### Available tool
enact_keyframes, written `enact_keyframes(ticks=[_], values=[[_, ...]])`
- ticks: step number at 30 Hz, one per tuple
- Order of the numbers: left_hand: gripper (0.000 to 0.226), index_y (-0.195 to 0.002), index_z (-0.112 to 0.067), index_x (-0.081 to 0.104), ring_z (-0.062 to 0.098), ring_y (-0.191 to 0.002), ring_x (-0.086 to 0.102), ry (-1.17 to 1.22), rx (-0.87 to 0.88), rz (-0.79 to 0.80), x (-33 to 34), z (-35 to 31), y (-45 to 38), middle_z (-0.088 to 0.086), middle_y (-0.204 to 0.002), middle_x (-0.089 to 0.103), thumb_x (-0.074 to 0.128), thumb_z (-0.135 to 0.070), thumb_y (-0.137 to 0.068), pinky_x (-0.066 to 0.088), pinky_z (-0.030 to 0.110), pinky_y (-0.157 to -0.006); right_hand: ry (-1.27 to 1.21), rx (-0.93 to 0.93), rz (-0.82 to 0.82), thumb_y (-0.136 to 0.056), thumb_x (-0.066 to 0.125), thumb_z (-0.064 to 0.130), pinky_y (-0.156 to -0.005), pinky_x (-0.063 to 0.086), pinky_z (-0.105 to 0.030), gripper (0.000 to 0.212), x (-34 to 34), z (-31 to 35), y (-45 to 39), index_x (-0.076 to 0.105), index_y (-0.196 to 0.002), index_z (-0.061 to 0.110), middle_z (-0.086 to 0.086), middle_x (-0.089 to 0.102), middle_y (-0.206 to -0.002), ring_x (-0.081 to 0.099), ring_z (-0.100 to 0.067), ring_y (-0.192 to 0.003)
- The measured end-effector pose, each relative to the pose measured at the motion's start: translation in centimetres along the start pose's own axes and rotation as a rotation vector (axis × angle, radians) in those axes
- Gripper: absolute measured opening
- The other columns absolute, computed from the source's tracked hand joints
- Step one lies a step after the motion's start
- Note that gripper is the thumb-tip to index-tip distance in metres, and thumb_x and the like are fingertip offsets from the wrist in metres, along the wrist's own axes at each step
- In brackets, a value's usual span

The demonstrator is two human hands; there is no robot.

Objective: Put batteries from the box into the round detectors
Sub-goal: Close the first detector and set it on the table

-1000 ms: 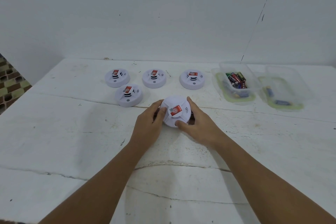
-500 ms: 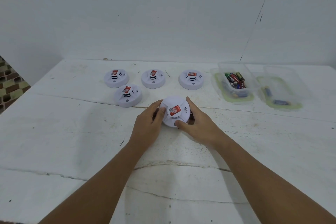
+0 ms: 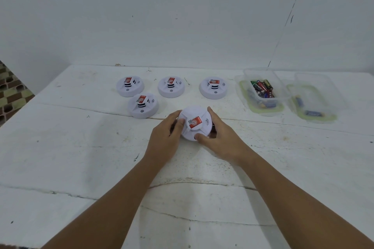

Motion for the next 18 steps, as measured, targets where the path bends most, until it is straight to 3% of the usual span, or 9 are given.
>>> enact_keyframes(ticks=[4,7,11,15,18], values=[[0.034,-0.14,-0.029,0.061,-0.008,-0.105,0.063,-0.001,0.002,0.0,-0.01,-0.02,-0.01,-0.017,-0.115,0.072,0.047,-0.033,-0.11,0.047,0.005,-0.081,-0.001,-0.006,0.008,-0.094,0.075,0.026,-0.091,0.046,-0.004,0.094,-0.14,-0.01,0.02,0.014,-0.165,0.03,0.031,0.053,-0.133,0.054,0.015,-0.118],[0.033,-0.14,-0.029,0.061,-0.01,-0.106,0.062,-0.002,0.004,-0.001,0.0,-0.11,-0.02,-0.017,-0.116,0.071,0.047,-0.033,-0.11,0.046,0.004,-0.082,0.006,-0.019,-0.001,-0.094,0.075,0.026,-0.102,0.046,-0.013,0.094,-0.08,0.17,0.01,0.014,-0.166,0.03,0.019,0.052,-0.147,0.055,0.004,-0.127],[0.034,-0.14,-0.028,0.061,-0.009,-0.106,0.062,-0.003,0.004,-0.003,-0.01,0.04,-0.02,-0.016,-0.117,0.072,0.048,-0.033,-0.11,0.046,0.004,-0.082,0.016,-0.036,0.009,-0.095,0.073,0.02,-0.087,0.046,-0.004,0.073,-0.14,0.06,0.0,0.031,-0.143,0.055,0.031,0.057,-0.129,0.058,0.018,-0.112],[0.035,-0.141,-0.028,0.061,-0.007,-0.106,0.063,-0.015,0.001,-0.004,-0.07,0.25,-0.18,-0.015,-0.118,0.072,0.047,-0.035,-0.109,0.047,0.005,-0.082,-0.003,-0.034,0.014,-0.094,0.075,0.026,-0.104,0.05,-0.02,0.088,-0.03,0.37,-0.1,0.021,-0.163,0.033,0.02,0.057,-0.143,0.058,0.006,-0.123],[0.035,-0.141,-0.029,0.061,-0.003,-0.108,0.064,-0.015,-0.005,0.002,0.03,0.28,-0.14,-0.015,-0.12,0.072,0.047,-0.035,-0.109,0.048,0.005,-0.083,0.0,-0.027,0.021,-0.094,0.074,0.024,-0.099,0.052,-0.018,0.077,-0.19,0.33,-0.1,0.032,-0.157,0.037,0.027,0.061,-0.132,0.061,0.009,-0.116]])
Point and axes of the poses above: each hand's wrist, its own y-axis away from the middle knuckle, its own x-axis out of the palm, z = x × y, the point moved 8 cm from there along -y, towards the middle knuckle
